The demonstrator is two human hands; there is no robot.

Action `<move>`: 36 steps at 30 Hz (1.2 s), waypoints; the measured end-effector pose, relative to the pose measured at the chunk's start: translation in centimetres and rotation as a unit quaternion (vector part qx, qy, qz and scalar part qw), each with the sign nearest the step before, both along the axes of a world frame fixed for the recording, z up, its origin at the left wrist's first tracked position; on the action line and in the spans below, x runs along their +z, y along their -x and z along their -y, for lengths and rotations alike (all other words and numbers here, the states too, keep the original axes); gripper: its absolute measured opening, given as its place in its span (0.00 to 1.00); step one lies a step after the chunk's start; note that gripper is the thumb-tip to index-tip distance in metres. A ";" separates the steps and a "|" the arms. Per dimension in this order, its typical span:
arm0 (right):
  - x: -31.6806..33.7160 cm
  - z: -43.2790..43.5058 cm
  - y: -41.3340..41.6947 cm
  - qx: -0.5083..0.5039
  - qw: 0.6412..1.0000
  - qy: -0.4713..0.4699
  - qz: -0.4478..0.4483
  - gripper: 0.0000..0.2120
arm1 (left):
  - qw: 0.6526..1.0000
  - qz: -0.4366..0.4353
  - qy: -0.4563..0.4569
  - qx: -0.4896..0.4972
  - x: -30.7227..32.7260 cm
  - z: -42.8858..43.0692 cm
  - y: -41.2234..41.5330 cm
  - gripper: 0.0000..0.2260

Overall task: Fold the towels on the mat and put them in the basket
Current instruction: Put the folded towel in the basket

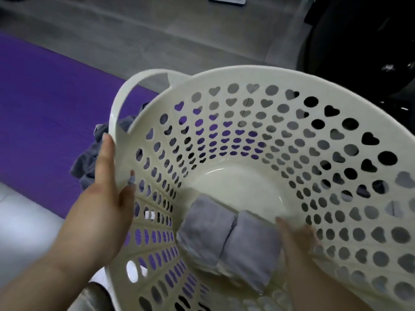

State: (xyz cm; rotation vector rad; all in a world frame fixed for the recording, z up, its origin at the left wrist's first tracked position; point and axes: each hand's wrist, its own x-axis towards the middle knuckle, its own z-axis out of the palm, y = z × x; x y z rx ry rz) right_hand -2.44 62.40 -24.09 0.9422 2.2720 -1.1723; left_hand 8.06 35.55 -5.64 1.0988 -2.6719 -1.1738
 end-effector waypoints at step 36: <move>25.4 34.7 -1.0 0.534 0.618 0.005 -0.577 0.15 | 0.990 -0.020 -0.142 0.007 -2.7 16.3 -5.0 0.13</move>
